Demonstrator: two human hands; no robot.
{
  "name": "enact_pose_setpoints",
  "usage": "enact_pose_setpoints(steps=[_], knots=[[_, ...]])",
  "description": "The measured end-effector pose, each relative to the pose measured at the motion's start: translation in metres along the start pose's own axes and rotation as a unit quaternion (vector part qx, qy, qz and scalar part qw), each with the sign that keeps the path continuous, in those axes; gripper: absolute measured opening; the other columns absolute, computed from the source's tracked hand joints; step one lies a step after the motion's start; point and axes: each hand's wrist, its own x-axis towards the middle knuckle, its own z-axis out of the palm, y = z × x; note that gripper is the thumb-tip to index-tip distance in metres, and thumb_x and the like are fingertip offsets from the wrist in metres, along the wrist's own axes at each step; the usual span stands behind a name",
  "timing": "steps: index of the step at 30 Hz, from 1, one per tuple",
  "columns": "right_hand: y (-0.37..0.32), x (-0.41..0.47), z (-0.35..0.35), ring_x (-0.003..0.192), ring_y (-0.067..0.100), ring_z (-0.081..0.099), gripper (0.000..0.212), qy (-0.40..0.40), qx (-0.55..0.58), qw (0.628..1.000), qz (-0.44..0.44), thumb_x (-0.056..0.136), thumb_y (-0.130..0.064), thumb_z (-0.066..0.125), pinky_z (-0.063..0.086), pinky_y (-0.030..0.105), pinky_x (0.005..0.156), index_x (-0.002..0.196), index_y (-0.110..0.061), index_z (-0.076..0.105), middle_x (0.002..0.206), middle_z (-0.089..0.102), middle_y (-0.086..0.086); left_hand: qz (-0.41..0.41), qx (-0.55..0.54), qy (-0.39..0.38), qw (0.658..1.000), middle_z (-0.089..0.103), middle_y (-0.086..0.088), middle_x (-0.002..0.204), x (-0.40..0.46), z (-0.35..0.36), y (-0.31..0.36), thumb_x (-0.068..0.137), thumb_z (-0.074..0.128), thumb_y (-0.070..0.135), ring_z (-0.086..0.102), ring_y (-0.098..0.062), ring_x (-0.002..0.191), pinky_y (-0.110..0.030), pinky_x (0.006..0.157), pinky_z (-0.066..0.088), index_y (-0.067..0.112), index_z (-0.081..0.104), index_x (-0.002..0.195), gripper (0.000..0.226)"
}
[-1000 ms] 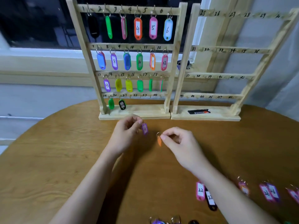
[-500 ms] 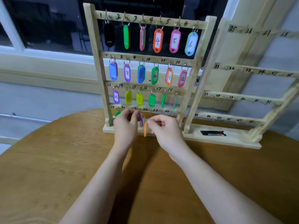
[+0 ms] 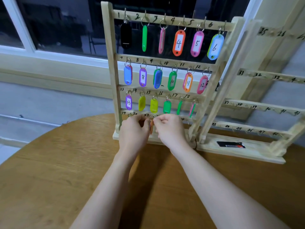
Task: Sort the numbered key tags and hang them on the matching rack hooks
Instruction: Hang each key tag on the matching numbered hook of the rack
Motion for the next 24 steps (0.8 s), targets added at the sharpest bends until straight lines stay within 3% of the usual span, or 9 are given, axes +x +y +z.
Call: enact_pose_setpoints(steps=[2, 6, 16, 24], knots=[[-0.002, 0.001, 0.003, 0.041, 0.003, 0.057, 0.035, 0.019, -0.012, 1.0, -0.002, 0.092, -0.01, 0.059, 0.046, 0.024, 0.05, 0.059, -0.022, 0.064, 0.044, 0.061, -0.01, 0.01, 0.015, -0.013, 1.0, 0.072, 0.002, 0.074, 0.002, -0.002, -0.002, 0.092, 0.06, 0.032, 0.067, -0.023, 0.079, -0.032, 0.065, 0.046, 0.021, 0.075, 0.082, 0.02], [-0.001, 0.001, 0.01, 0.06, 0.018, 0.069, 0.035, 0.054, -0.081, 0.995, -0.002, 0.087, -0.015, 0.058, 0.059, 0.035, 0.063, 0.053, -0.021, 0.063, 0.054, 0.068, -0.004, 0.016, -0.001, -0.053, 0.998, 0.073, 0.005, 0.073, 0.008, -0.008, -0.007, 0.086, 0.054, 0.041, 0.069, -0.02, 0.079, -0.039, 0.072, 0.056, 0.022, 0.076, 0.084, 0.028], [0.012, 0.0, 0.014, 0.07, 0.023, 0.065, 0.02, 0.087, -0.183, 0.979, -0.034, 0.09, -0.025, 0.058, 0.046, 0.028, 0.057, 0.073, -0.024, 0.068, 0.071, 0.069, -0.004, 0.032, 0.019, -0.069, 0.997, 0.069, 0.007, 0.069, 0.008, -0.01, -0.009, 0.09, 0.061, 0.032, 0.066, -0.02, 0.077, -0.038, 0.069, 0.054, 0.031, 0.067, 0.074, 0.017], [0.028, -0.005, 0.007, 0.072, 0.022, 0.066, 0.019, 0.051, -0.196, 0.979, -0.031, 0.092, -0.033, 0.059, 0.055, 0.032, 0.064, 0.074, -0.028, 0.066, 0.067, 0.07, -0.004, 0.039, 0.032, -0.09, 0.995, 0.069, 0.008, 0.069, 0.01, -0.017, -0.007, 0.089, 0.057, 0.035, 0.066, -0.017, 0.075, -0.04, 0.068, 0.056, 0.027, 0.071, 0.081, 0.018]])
